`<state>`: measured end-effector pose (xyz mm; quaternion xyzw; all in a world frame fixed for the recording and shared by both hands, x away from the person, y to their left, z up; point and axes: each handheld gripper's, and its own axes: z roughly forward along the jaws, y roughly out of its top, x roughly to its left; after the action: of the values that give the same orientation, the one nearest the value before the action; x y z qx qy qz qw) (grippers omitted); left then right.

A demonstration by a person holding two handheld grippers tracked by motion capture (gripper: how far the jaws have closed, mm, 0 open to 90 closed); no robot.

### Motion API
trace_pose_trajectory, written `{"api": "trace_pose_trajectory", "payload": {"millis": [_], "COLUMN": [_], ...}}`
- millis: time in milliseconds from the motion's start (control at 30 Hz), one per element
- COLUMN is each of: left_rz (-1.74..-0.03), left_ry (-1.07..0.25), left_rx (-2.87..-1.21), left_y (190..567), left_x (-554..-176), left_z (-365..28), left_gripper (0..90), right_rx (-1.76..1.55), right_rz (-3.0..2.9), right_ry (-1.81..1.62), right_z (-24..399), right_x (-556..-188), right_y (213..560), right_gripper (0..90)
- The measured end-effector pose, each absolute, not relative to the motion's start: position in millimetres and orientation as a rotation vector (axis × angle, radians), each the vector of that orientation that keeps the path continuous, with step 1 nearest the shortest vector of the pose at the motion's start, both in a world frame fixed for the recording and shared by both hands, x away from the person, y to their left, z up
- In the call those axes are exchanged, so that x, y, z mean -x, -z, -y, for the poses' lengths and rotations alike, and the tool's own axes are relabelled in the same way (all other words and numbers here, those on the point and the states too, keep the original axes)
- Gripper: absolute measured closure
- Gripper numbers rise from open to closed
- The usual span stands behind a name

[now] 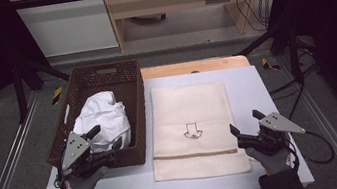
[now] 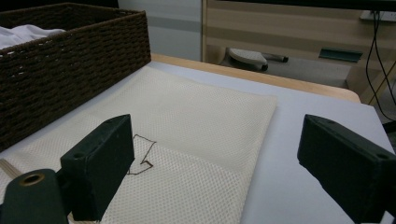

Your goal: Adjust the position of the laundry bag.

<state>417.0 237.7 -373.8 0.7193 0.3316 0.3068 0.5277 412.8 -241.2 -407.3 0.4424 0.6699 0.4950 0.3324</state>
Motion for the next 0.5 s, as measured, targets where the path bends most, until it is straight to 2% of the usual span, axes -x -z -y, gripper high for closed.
{"api": "trace_pose_trajectory", "payload": {"millis": [500], "left_rz": [-0.674], "left_ry": [-0.649], "left_rx": [-1.787], "left_y": [370], "left_x": [-401], "left_z": [-189], "left_gripper": [30.6], "right_rx": [-1.196], "right_rz": [-1.797], "right_ry": [-1.268], "right_z": [229], "right_x": [-416], "right_y": [413], "right_gripper": [14.1]}}
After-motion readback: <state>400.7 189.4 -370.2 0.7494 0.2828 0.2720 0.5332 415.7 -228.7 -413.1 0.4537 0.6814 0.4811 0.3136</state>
